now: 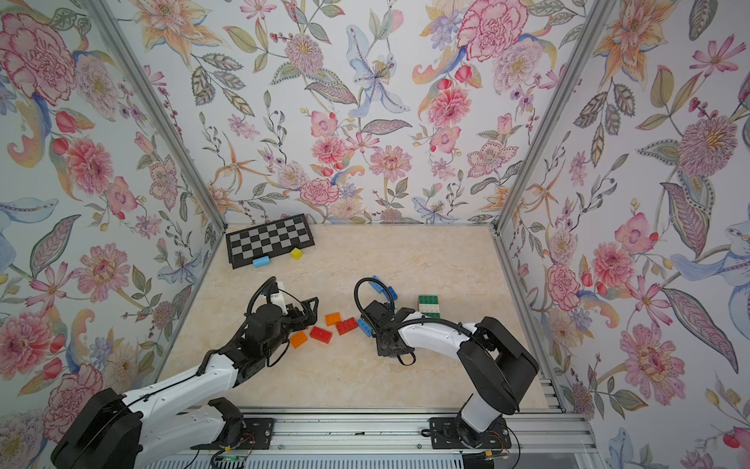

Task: Assemble a rectangle with lego
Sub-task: Place the lego brick at the center of the board.

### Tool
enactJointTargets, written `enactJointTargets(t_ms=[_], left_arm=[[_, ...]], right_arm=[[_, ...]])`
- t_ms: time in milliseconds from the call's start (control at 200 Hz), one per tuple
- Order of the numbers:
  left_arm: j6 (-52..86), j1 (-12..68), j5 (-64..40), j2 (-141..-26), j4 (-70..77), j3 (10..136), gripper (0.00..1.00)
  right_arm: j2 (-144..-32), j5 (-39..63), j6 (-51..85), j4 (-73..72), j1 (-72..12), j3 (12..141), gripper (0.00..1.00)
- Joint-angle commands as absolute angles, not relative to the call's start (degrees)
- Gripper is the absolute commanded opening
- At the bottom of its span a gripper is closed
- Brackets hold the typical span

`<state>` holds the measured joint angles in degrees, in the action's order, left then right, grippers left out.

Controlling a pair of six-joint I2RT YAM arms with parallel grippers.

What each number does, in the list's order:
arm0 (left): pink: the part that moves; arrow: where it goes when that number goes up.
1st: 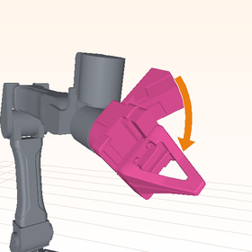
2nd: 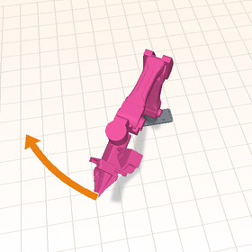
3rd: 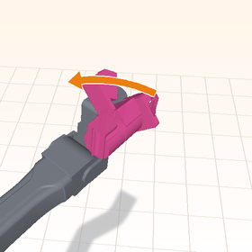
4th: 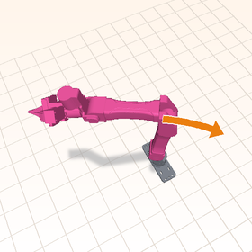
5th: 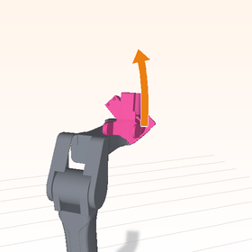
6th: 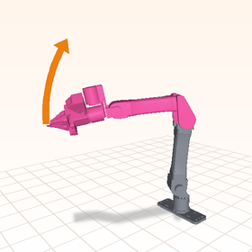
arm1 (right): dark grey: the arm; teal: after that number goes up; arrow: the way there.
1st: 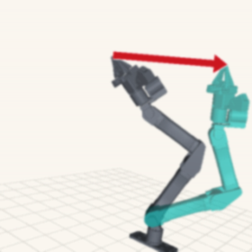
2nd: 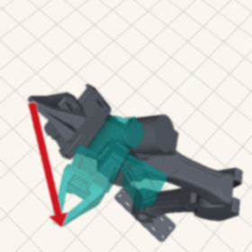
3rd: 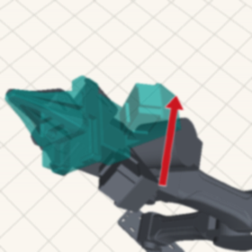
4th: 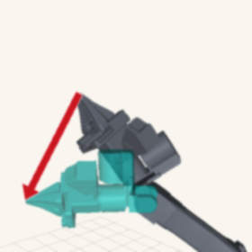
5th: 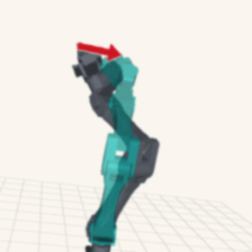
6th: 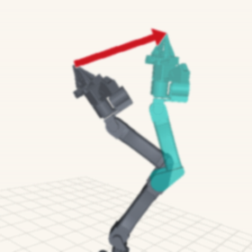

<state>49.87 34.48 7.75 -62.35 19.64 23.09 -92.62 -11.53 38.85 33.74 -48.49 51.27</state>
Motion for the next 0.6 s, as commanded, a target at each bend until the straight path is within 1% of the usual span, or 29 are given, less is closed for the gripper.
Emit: enactJointTargets(t_ms=[0,205,255,315,390,465,525,595], left_arm=[[49.1,33.8,7.8,-62.4,20.0,22.6,0.99],[49.2,33.8,7.2,-63.3,20.4,22.7,0.99],[49.2,33.8,7.1,-63.5,20.5,22.8,0.99],[49.4,33.8,6.9,-63.8,20.7,22.8,0.99],[49.5,33.8,6.6,-64.3,21.1,22.8,0.99],[49.5,33.8,6.4,-64.6,21.2,23.0,0.99],[49.5,33.8,6.4,-64.7,21.2,23.1,0.99],[49.5,33.9,6.4,-64.7,21.2,23.2,0.99]], right_arm=[[-95.1,-10.4,41.8,32.7,-48.2,50.9,0.25],[-97.8,-9.2,42.9,32.6,-48.2,52.0,0.28],[-97.8,-9.1,43.2,32.6,-48.1,52.1,0.3],[-97.8,-9.0,43.2,32.6,-48.2,52.3,0.36],[-97.6,-9.0,43.0,32.7,-47.9,52.4,0.49],[-97.3,-8.7,42.8,32.6,-47.7,52.7,0.59],[-96.9,-8.5,42.4,32.6,-47.6,53.1,0.65],[-95.9,-8.4,41.8,32.7,-47.1,53.6,0.68]])
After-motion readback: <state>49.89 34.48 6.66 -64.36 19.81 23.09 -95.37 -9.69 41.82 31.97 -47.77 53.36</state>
